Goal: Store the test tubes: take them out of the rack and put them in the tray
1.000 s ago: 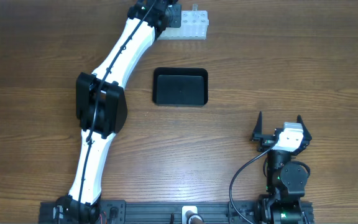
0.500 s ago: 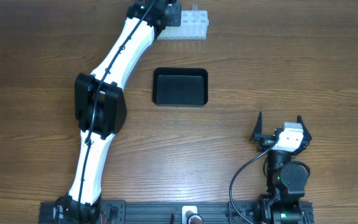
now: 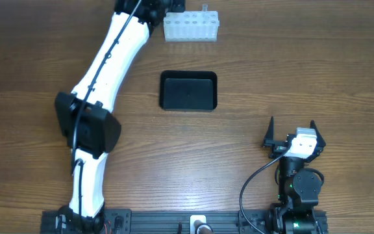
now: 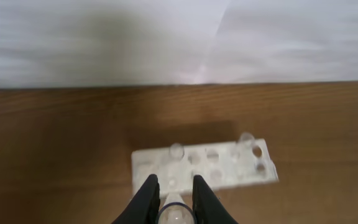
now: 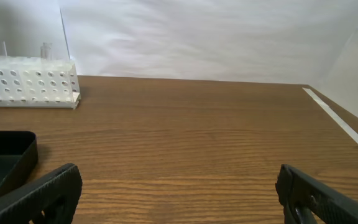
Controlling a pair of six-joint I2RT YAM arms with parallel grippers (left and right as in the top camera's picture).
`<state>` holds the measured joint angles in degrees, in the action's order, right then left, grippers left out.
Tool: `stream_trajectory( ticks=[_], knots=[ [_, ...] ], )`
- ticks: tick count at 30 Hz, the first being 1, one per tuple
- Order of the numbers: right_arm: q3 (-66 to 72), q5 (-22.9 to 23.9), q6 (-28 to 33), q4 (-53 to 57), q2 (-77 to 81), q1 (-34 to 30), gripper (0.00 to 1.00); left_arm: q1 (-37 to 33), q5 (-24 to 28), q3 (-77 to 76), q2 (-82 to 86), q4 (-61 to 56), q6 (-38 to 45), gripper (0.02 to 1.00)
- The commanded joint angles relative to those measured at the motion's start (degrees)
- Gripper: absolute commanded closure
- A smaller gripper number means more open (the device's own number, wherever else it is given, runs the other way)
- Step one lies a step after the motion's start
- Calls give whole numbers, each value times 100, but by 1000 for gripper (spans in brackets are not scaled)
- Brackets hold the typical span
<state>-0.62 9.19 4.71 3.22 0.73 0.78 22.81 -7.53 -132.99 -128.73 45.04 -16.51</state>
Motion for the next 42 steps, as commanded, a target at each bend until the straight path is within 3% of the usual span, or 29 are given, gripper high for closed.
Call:
stream_trajectory(
  ticks=[1,7,20,30,42],
  knots=[
    [31,15,9,24,-46,-37,7,28,17,-140,564,629,-61,912],
    [31,15,9,24,-46,-37,9,96,581,-140,863,2039,-356,936],
    [31,15,9,24,-46,-37,7,363,920,-140,579,4135,-660,956],
    [31,15,9,24,-46,-37,9,345,1394,-138,-186,4253,-673,954],
    [31,15,9,22,-46,-37,7,240,1414,-140,-868,3980,-671,954]
  ],
)
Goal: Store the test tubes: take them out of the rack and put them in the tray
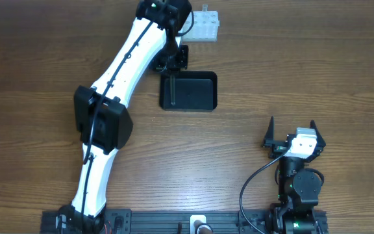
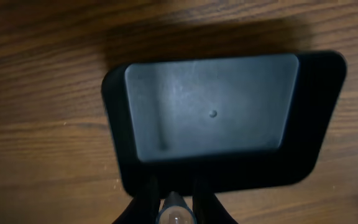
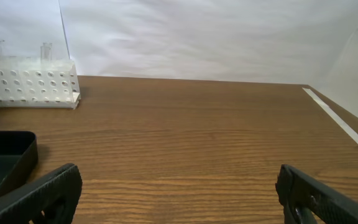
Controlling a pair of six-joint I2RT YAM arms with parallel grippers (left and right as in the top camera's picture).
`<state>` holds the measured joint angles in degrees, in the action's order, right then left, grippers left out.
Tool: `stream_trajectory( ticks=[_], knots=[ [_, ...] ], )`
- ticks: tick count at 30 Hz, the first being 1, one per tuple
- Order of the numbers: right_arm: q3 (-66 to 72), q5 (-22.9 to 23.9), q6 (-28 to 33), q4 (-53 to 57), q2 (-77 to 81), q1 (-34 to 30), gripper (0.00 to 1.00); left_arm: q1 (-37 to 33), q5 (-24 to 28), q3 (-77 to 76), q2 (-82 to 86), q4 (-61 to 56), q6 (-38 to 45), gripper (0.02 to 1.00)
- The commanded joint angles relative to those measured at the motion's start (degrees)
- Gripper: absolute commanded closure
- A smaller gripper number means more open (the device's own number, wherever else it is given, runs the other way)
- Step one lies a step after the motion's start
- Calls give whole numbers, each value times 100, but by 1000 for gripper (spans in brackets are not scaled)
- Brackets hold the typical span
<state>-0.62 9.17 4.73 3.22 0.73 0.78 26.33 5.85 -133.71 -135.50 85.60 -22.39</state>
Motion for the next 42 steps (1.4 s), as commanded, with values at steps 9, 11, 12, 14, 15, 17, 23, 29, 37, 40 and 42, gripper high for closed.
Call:
stream_trajectory(
  ticks=[9,11,12,14,15,17,23,29,37,40,42],
  knots=[
    [31,17,7,24,-46,-37,7,-262,76,-66,-470,-98,-81,950],
    [31,17,7,24,-46,-37,9,-284,76,-66,-527,-131,-81,950],
    [31,17,7,24,-46,-37,7,-284,76,-66,-555,-142,-81,950],
    [31,17,7,24,-46,-37,9,-282,76,-66,-608,-162,-81,950],
    [31,17,7,24,-46,-37,7,-282,76,-66,-647,-177,-81,950],
    [31,17,7,24,-46,-37,9,-282,79,-66,-702,-186,-83,950],
    [31,17,7,24,-46,-37,9,-282,76,-66,-778,-271,-81,952],
    [31,17,7,24,-46,-37,7,-282,76,-66,-815,-404,-81,941],
    [31,17,7,24,-46,-37,7,-282,76,-66,-944,-402,-81,939],
    [31,17,7,22,-46,-37,9,-282,76,-66,-1001,-407,-81,936],
    [31,17,7,24,-46,-37,7,-282,76,-66,-1040,-433,-81,936]
  ],
)
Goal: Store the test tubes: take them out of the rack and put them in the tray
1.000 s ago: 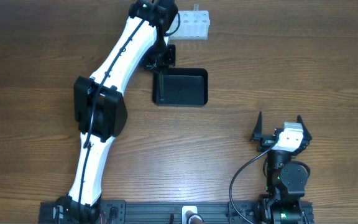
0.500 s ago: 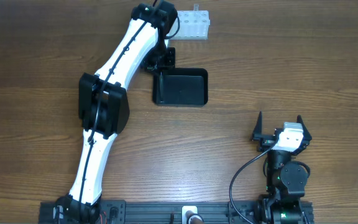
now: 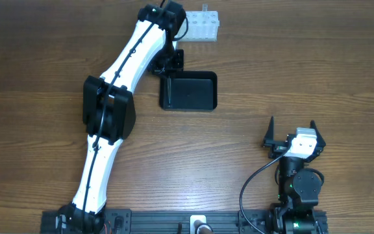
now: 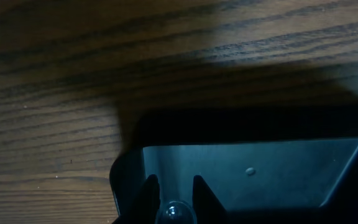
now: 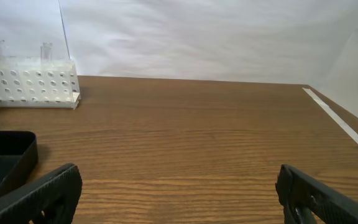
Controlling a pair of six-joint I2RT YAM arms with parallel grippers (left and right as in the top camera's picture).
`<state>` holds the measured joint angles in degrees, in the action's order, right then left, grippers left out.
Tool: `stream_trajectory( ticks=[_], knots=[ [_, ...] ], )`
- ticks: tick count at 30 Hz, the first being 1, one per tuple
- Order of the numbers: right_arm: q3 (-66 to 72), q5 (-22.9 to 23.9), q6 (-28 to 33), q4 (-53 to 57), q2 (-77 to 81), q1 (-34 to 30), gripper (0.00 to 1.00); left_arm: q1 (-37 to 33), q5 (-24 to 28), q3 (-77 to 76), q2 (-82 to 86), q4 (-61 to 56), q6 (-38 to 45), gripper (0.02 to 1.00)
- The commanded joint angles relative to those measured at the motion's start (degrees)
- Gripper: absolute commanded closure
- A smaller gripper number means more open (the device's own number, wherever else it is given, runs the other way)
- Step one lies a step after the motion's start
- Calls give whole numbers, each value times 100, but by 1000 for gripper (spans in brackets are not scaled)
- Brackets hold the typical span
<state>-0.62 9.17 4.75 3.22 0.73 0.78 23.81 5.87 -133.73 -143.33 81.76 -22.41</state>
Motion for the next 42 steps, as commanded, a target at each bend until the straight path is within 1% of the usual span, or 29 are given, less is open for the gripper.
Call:
stream_trajectory(
  ticks=[1,7,8,10,13,16,20,29,31,34,35,38,42],
  knots=[
    [31,17,4,24,-46,-37,9,-31,74,-63,-275,-63,-79,936],
    [31,17,4,24,-46,-37,7,-20,74,-63,-363,-146,-79,934],
    [31,17,4,24,-46,-37,7,-20,74,-63,-367,-151,-79,906],
    [31,17,4,24,-46,-37,9,-20,74,-63,-369,-162,-79,812],
    [31,17,4,24,-46,-37,7,-20,74,-63,-367,-166,-79,735],
    [31,17,4,24,-46,-37,7,-15,76,-66,-365,-164,-79,724],
    [31,17,4,24,-46,-37,9,7,103,-66,-262,-160,-79,733],
    [31,17,4,22,-46,-37,7,28,90,-66,614,-236,-79,744],
    [31,17,4,22,-46,-37,7,28,-61,-66,817,-492,-79,733],
    [31,17,4,24,-46,-37,9,28,-422,-66,997,-1080,-74,649],
    [31,17,4,24,-46,-37,7,28,-511,-66,1027,-1340,-48,638],
    [31,17,4,24,-46,-37,7,17,-651,-66,1036,-2063,-31,606],
    [31,17,4,24,-46,-37,9,17,-1191,-66,1023,-2855,28,540]
  ],
)
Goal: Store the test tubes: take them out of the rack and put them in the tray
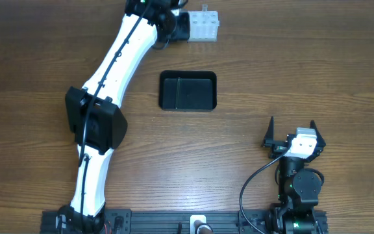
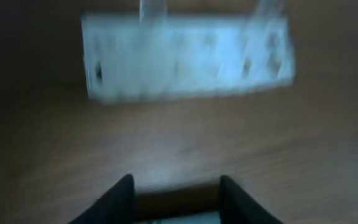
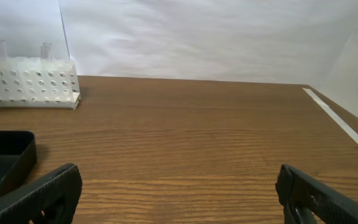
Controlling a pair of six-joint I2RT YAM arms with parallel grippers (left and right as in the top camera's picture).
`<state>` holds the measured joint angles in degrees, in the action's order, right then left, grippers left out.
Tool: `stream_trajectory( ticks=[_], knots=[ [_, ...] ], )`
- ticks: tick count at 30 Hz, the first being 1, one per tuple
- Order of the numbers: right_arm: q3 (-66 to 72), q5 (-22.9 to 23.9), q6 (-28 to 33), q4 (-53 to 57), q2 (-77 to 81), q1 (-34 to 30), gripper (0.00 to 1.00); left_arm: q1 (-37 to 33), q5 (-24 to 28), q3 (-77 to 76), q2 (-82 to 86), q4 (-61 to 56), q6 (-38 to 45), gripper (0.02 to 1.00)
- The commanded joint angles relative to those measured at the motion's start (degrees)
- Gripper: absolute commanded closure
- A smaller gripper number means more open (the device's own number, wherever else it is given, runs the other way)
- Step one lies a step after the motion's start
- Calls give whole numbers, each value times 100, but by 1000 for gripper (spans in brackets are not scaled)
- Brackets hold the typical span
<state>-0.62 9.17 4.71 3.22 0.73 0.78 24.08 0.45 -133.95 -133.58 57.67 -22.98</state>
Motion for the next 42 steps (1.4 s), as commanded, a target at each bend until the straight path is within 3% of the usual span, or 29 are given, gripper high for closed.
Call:
stream_trajectory(
  ticks=[1,12,42],
  knots=[
    [31,17,9,24,-46,-37,9,-15,-721,-44,31,-664,236,538],
    [31,17,9,24,-46,-37,9,-66,-1360,-44,-439,-1947,1200,511],
    [31,17,9,22,-46,-37,9,-149,-896,-44,-1196,-2754,1207,476]
  ],
)
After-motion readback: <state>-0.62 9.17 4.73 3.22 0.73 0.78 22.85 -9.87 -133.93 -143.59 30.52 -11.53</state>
